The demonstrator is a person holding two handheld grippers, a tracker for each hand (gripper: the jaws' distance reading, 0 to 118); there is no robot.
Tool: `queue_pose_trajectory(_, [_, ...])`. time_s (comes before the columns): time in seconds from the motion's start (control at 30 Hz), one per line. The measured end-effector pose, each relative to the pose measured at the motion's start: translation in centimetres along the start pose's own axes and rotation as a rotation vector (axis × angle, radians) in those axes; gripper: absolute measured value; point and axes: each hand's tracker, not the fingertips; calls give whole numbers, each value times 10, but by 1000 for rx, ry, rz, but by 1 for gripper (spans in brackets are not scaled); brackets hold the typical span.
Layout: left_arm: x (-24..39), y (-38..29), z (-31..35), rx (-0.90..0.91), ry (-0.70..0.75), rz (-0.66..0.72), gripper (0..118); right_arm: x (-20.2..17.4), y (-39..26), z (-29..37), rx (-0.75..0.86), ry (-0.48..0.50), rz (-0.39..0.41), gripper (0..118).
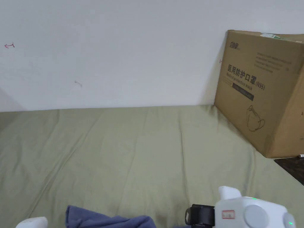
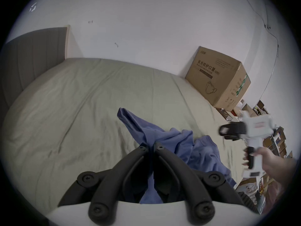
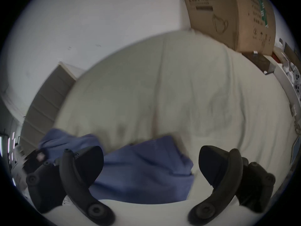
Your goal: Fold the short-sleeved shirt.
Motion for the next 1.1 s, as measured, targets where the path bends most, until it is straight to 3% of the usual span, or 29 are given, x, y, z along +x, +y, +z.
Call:
queue_pose_trajectory(0.03, [-1,-1,4,-8,1,-3,4,2,1,-19,-38,-50,-17,116])
queue_pose_trajectory(0.07, [-2,-3,8,-12,2,-8,4,3,2,-45,-104,-70,16,115])
queue_pose_trajectory(0.17, [-5,-7,13,-32,19,-15,4,-2,8,-86,-302,-135,178,104])
queue_pose_trajectory(0.2, [-8,-8,15,-38,21,-16,4,-5,3,-89,-277,-192,242,96])
queue_pose_trajectory(0.23, [-8,-8,13,-46,23,-15,4,-8,3,-79,-192,-143,243,80])
queue_pose_trajectory(0.27, [-10,-8,15,-47,27,-14,4,-12,6,-65,-158,-129,269,37])
queue_pose_trajectory(0.3, [-12,-7,20,-41,35,-10,4,-14,4,-59,-139,-145,325,37])
queue_pose_trajectory(0.37, [-11,1,32,7,20,22,4,-9,-1,-44,-109,-65,356,3])
queue_pose_trajectory(0.4, [-12,9,40,28,12,37,4,-10,3,-10,-74,-64,342,3])
queue_pose_trajectory(0.47, [-15,27,55,64,14,55,4,-1,5,26,22,35,301,3])
queue_pose_trajectory(0.57, [-26,64,83,146,109,-53,4,-5,24,108,187,-6,300,3])
queue_pose_trajectory(0.6, [-23,77,96,189,193,-130,4,1,31,130,215,6,281,3])
queue_pose_trajectory(0.67, [-19,107,123,261,217,-188,4,6,49,186,275,41,231,3])
queue_pose_trajectory(0.77, [-19,149,158,315,166,-134,4,17,67,246,362,41,166,3])
queue_pose_trajectory(0.87, [-9,188,178,346,180,-167,4,17,94,302,446,56,123,3])
queue_pose_trajectory(1.1, [25,269,182,346,93,-219,4,-26,152,387,595,-20,164,3])
